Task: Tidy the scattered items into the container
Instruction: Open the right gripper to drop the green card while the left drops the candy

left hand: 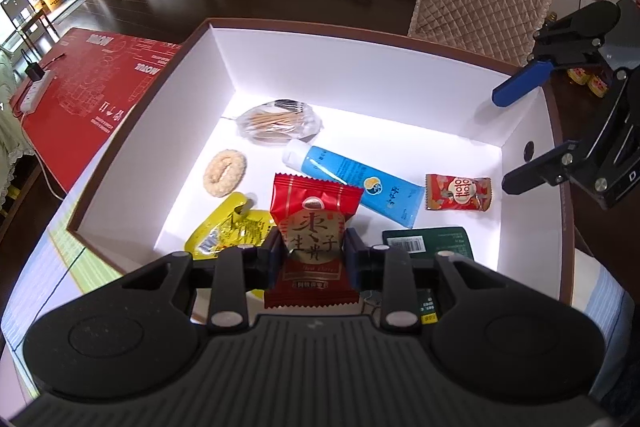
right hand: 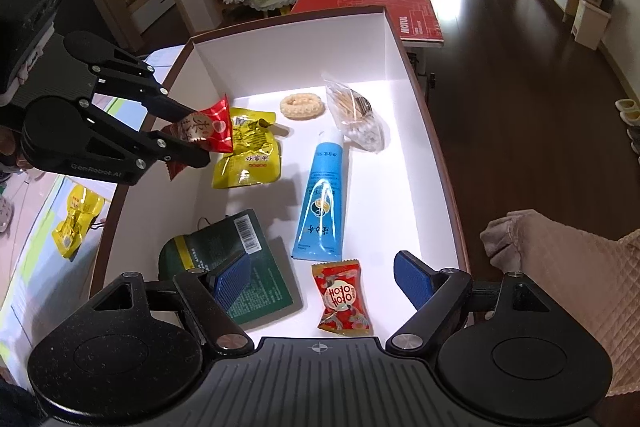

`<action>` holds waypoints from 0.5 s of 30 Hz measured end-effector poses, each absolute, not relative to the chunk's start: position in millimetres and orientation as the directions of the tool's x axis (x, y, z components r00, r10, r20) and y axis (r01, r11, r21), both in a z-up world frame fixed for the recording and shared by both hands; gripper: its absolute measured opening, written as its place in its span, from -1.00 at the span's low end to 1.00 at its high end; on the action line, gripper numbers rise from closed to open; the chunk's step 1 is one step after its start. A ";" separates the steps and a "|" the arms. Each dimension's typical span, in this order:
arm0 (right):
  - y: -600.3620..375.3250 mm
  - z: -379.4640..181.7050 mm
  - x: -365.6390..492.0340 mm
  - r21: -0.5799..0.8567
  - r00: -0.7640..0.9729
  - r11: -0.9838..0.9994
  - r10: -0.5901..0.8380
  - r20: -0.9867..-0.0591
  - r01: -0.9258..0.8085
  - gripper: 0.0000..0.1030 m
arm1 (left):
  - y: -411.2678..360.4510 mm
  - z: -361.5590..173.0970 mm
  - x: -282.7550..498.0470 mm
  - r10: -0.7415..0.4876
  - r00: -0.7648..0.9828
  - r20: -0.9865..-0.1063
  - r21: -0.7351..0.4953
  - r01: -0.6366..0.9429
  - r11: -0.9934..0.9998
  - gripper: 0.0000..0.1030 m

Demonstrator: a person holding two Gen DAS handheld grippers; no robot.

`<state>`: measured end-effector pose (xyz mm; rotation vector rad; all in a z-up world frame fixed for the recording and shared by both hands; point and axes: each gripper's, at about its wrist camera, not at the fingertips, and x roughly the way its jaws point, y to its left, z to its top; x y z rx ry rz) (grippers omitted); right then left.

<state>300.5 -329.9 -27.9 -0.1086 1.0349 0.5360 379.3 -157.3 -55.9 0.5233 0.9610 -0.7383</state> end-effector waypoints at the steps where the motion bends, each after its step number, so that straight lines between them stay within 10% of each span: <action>1: -330.6 -27.9 300.7 0.162 0.396 0.868 0.371 -0.840 -0.470 0.58 | -158.5 -56.8 379.5 -0.325 0.364 -0.873 0.077 0.761 0.645 -0.47; 6: -333.9 -28.0 301.9 0.165 0.399 0.873 0.368 -0.840 -0.459 0.58 | -164.6 -61.4 381.7 -0.326 0.355 -0.876 0.074 0.768 0.637 -0.46; 10: -335.1 -28.9 303.4 0.168 0.403 0.876 0.369 -0.838 -0.452 0.58 | -170.7 -66.0 383.5 -0.314 0.368 -0.875 0.089 0.761 0.643 0.10; 15: -335.9 -26.8 300.2 0.168 0.410 0.878 0.368 -0.834 -0.448 0.58 | -173.0 -68.0 385.9 -0.313 0.369 -0.875 0.084 0.752 0.654 0.13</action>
